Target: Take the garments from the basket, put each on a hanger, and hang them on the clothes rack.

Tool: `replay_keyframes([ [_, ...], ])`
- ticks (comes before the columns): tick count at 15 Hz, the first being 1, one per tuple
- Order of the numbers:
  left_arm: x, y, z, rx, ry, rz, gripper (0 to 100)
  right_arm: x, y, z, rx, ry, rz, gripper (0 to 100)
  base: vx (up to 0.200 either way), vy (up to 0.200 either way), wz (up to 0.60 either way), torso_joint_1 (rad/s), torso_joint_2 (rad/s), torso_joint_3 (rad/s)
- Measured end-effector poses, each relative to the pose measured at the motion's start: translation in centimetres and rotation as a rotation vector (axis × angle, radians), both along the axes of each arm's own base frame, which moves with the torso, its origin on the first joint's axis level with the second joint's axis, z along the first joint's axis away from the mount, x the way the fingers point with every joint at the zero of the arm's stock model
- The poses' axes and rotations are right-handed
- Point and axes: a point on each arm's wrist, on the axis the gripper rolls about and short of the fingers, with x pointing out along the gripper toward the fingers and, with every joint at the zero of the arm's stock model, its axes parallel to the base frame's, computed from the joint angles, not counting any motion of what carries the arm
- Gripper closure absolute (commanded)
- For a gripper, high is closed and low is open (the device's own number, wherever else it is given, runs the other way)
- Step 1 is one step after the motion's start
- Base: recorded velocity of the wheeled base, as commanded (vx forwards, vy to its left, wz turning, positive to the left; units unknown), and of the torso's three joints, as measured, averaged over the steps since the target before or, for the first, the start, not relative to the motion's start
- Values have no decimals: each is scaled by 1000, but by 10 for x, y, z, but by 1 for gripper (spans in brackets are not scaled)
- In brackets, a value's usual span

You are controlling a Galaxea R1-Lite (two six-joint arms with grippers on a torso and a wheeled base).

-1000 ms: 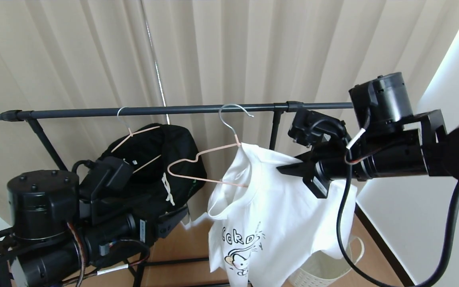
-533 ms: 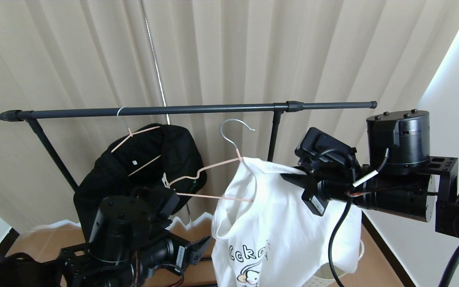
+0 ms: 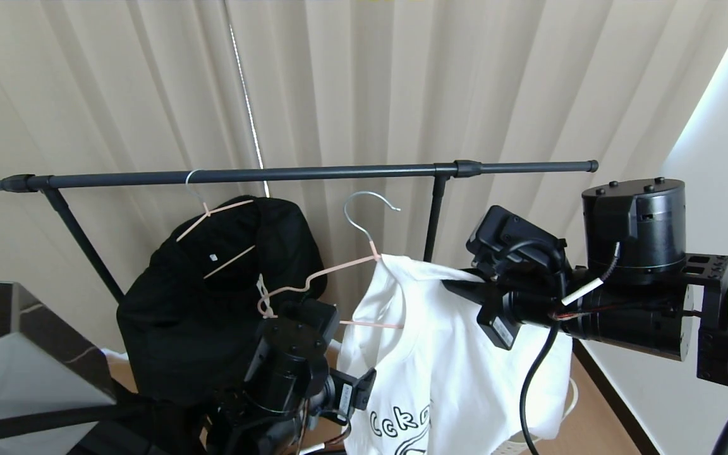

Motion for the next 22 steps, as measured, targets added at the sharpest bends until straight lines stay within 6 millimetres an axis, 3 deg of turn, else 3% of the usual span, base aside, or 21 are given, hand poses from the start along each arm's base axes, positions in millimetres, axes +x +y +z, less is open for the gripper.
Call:
replay_keyframes([
  [6, 20, -4, -16, 30, -10, 133, 0, -5, -4, 8, 16, -21, 2, 100, 0, 0, 0, 0, 0, 0],
  [7, 20, -3, -20, 41, -3, 140, 100, -6, -4, 9, 18, -24, 1, 100, 0, 0, 0, 0, 0, 0],
  [10, 18, 2, -23, 50, -13, 178, 100, -6, -6, 11, 22, -30, -4, 100, 0, 0, 0, 0, 0, 0],
  [16, 23, 25, 3, 4, -75, 239, 100, 0, -10, 9, 53, 2, 44, 100, 0, 0, 0, 0, 0, 0],
  [22, 34, 62, 28, -15, -138, 347, 100, 34, -36, 2, 121, 40, 68, 100, 0, 0, 0, 0, 0, 0],
])
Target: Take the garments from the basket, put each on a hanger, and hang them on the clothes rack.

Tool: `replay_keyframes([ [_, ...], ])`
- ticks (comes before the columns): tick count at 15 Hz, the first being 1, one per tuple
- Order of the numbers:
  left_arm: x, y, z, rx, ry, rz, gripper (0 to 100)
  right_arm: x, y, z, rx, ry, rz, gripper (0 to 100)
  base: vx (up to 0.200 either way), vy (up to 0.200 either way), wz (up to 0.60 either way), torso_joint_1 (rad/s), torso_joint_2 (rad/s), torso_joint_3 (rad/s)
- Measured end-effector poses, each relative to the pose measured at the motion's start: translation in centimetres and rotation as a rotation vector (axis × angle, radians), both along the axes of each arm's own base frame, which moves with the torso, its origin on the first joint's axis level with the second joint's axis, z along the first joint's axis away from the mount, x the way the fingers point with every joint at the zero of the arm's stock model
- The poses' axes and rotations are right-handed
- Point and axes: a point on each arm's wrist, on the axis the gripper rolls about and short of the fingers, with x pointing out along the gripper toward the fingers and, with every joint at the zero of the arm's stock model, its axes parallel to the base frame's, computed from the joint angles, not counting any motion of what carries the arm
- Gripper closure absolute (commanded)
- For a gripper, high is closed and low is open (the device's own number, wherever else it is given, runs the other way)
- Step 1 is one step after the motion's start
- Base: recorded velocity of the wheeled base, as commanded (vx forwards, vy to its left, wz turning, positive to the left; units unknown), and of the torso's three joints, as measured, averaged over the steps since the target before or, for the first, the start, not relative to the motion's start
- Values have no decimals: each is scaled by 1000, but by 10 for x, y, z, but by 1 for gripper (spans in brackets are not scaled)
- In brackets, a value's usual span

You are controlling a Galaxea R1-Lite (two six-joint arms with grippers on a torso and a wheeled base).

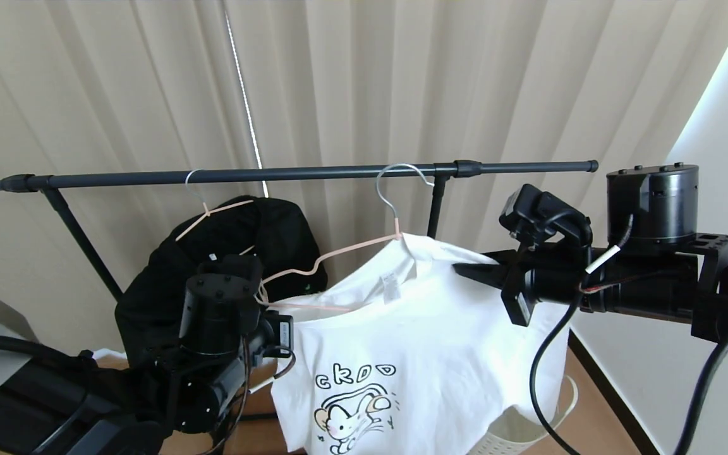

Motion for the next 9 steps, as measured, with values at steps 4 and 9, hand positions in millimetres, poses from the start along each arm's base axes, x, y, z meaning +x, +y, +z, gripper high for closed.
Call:
replay_keyframes([
  [4, 5, 14, 5, -7, -15, 47, 100, 12, -7, -8, -2, 0, -31, 100, 0, 0, 0, 0, 0, 0],
  [9, 14, 31, 21, 12, -65, 72, 100, 16, -13, -11, -24, -11, -47, 100, 0, 0, 0, 0, 0, 0],
])
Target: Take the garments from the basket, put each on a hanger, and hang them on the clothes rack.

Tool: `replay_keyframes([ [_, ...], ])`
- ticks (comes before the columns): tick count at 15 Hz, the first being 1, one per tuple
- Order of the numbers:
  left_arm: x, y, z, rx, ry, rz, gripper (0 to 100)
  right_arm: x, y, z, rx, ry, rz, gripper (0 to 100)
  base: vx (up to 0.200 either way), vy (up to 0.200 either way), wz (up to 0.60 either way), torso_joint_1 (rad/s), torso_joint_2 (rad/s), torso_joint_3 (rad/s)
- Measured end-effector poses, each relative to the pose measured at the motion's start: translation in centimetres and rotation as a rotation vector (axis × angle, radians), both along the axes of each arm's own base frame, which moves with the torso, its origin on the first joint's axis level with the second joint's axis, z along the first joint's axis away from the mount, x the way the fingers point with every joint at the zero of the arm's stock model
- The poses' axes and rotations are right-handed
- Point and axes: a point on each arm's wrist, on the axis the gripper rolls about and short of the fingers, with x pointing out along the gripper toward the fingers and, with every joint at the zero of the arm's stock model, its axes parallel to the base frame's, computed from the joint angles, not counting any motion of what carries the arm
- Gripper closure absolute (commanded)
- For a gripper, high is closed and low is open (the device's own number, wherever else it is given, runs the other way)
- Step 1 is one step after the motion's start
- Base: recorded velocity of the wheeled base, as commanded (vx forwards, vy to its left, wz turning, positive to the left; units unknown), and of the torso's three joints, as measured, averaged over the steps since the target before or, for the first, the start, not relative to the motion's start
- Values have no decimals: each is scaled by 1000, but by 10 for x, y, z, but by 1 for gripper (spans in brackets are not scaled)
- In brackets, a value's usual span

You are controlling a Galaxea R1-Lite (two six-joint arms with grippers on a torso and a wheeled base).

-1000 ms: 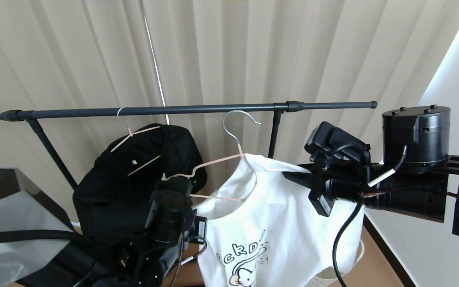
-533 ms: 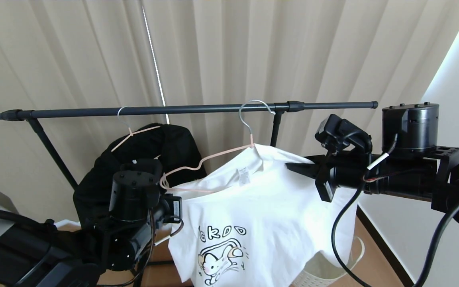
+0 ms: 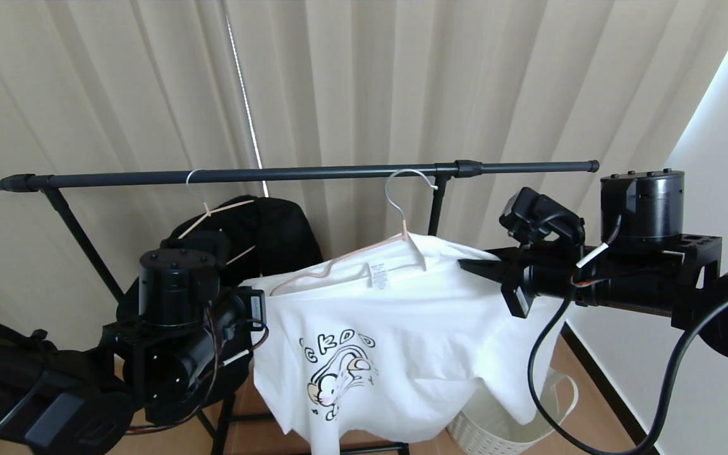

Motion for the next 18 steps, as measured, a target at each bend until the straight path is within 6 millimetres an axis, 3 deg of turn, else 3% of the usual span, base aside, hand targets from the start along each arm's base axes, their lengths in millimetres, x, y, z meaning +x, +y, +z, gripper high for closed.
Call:
replay_keyframes([
  [3, 4, 0, 13, 20, -43, -10, 100, 1, -1, -1, -9, -6, -3, 100, 0, 0, 0, 0, 0, 0],
  [6, 4, -17, 30, 95, -104, -83, 100, 2, 4, -2, -8, -1, -9, 100, 0, 0, 0, 0, 0, 0],
  [9, -2, -37, 45, 180, -152, -174, 100, 3, 16, 0, 27, -23, -80, 100, 0, 0, 0, 0, 0, 0],
  [14, -12, -49, 50, 204, -133, -226, 100, 3, 35, -5, 6, -92, -200, 100, 0, 0, 0, 0, 0, 0],
  [18, -12, -59, 68, 199, -142, -250, 100, -13, 54, -9, 24, -168, -226, 100, 0, 0, 0, 0, 0, 0],
])
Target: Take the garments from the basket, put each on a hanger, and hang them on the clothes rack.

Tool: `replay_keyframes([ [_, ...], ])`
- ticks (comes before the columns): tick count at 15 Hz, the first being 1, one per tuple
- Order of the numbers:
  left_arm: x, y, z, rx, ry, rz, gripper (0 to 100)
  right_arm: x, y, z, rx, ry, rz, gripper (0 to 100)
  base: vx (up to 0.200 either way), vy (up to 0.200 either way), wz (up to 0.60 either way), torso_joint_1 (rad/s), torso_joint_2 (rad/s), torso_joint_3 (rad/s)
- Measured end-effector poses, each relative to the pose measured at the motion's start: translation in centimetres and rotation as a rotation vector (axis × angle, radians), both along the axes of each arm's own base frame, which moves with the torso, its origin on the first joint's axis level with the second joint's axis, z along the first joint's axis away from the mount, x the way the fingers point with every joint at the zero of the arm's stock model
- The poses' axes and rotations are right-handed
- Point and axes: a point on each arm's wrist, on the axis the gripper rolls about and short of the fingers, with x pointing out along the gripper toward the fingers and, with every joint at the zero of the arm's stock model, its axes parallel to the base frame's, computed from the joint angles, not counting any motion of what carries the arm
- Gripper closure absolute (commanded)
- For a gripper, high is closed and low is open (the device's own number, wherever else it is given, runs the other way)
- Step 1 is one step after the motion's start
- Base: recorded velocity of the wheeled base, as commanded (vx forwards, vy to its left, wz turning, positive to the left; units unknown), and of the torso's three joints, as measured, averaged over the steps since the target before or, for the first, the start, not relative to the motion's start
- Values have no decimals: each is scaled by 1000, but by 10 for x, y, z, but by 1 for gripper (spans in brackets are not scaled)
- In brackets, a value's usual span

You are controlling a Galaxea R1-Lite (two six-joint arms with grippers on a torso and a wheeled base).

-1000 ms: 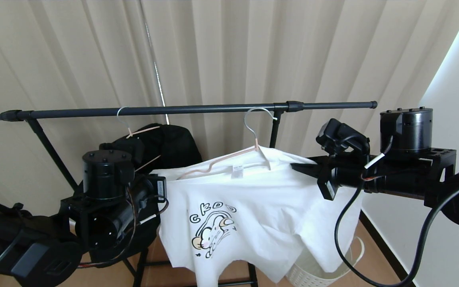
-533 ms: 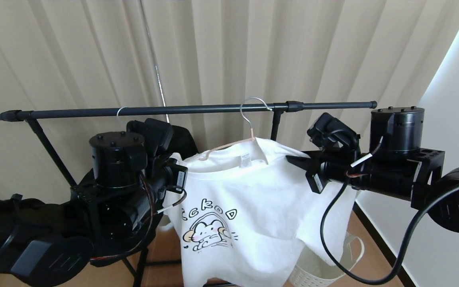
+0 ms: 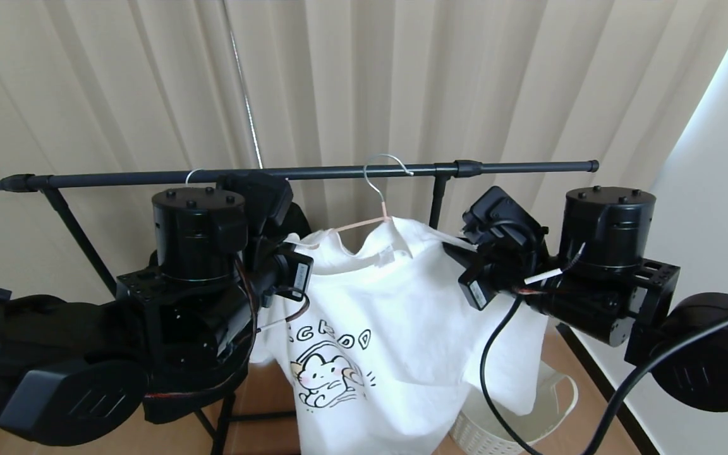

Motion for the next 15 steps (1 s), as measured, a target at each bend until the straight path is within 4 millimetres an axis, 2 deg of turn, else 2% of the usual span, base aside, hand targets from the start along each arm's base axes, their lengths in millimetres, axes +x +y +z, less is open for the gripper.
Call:
replay_keyframes([
  [2, -2, -5, 6, -4, -5, -16, 100, -7, 4, -6, -6, 4, 13, 100, 0, 0, 0, 0, 0, 0],
  [4, -2, -8, 12, -11, -12, -25, 100, -20, 0, -20, -33, 44, 55, 100, 0, 0, 0, 0, 0, 0],
  [7, -3, -9, 14, -17, -17, -29, 100, -36, -10, -32, -15, 105, 229, 100, 0, 0, 0, 0, 0, 0],
  [10, -14, -18, 18, -24, -25, -74, 100, -34, -11, -32, -17, 103, 163, 100, 0, 0, 0, 0, 0, 0],
  [15, -29, -28, 25, -30, -24, -130, 100, -32, 8, -35, 83, 121, 132, 100, 0, 0, 0, 0, 0, 0],
])
